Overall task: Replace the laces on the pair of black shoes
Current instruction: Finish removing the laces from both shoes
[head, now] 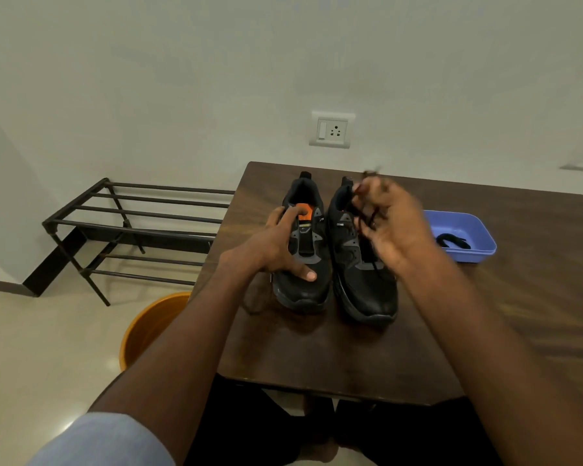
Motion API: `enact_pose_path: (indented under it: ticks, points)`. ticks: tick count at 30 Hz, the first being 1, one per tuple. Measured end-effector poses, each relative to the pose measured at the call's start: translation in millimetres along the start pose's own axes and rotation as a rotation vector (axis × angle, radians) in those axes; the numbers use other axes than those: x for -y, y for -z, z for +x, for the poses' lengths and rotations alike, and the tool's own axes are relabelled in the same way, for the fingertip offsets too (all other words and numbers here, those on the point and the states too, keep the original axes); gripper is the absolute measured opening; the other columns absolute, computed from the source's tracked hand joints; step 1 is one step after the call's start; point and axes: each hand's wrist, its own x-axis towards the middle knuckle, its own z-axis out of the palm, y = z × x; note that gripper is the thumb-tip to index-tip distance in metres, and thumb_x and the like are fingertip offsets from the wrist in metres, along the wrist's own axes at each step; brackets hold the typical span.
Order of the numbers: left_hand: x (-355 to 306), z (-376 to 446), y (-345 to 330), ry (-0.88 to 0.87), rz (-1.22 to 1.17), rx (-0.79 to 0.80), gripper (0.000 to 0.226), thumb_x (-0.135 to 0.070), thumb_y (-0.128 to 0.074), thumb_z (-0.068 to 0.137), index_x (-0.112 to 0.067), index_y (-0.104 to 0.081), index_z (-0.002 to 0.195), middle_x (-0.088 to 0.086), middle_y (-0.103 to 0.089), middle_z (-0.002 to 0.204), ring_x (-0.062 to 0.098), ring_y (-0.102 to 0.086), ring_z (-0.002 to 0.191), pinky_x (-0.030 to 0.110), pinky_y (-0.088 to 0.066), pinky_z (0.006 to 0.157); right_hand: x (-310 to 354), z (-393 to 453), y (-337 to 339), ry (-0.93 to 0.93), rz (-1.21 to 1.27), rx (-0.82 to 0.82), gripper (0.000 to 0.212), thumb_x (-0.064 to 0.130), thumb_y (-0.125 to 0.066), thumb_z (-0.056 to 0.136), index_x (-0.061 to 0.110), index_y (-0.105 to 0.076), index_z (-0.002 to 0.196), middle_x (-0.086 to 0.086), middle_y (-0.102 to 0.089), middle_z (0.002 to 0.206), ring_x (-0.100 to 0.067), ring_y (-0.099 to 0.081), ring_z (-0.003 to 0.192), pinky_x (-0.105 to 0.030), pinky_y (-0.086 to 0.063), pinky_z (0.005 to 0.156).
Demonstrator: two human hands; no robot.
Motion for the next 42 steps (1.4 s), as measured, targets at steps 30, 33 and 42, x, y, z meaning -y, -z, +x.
enact_pose_path:
  ticks: [30,33,42]
  points:
    - [10.8,6.4,-2.0,-0.026,-0.007,-0.001,0.139,-0.041,-0.100,0.056,-0.044,-0.006,0.158,-0.003,0.000,0.168,0.037,-0.021,0.152,0.058,-0.036,0.119,-43.6,11.0,-2.1,0.186,-1.070,0.037,0.016,0.031,-0.066,0.100,0.017,-0.072,0.098,-0.002,-0.072,0.087,-0.012,-0.065,0.074,-0.033,-0.056,0.072]
    - [9.9,5.6,-2.9,-0.024,-0.005,-0.009,0.138,-0.041,-0.100,0.056,-0.043,-0.007,0.159,-0.003,0.000,0.168,0.036,-0.021,0.153,0.057,-0.036,0.119,-65.9,16.3,-8.7,0.181,-1.549,0.146,0.019,0.033,-0.072,0.094,0.016,-0.070,0.103,-0.004,-0.069,0.094,-0.021,-0.067,0.087,-0.042,-0.059,0.081]
    - [8.5,6.0,-1.6,-0.010,-0.014,-0.003,0.137,-0.036,-0.099,0.058,-0.041,-0.007,0.160,-0.002,0.001,0.169,0.037,-0.017,0.154,0.059,-0.033,0.120,-42.4,16.9,-1.8,0.025,-0.914,-0.015,0.014,0.015,-0.067,0.095,0.013,-0.079,0.103,0.000,-0.074,0.098,-0.015,-0.065,0.090,-0.032,-0.054,0.081]
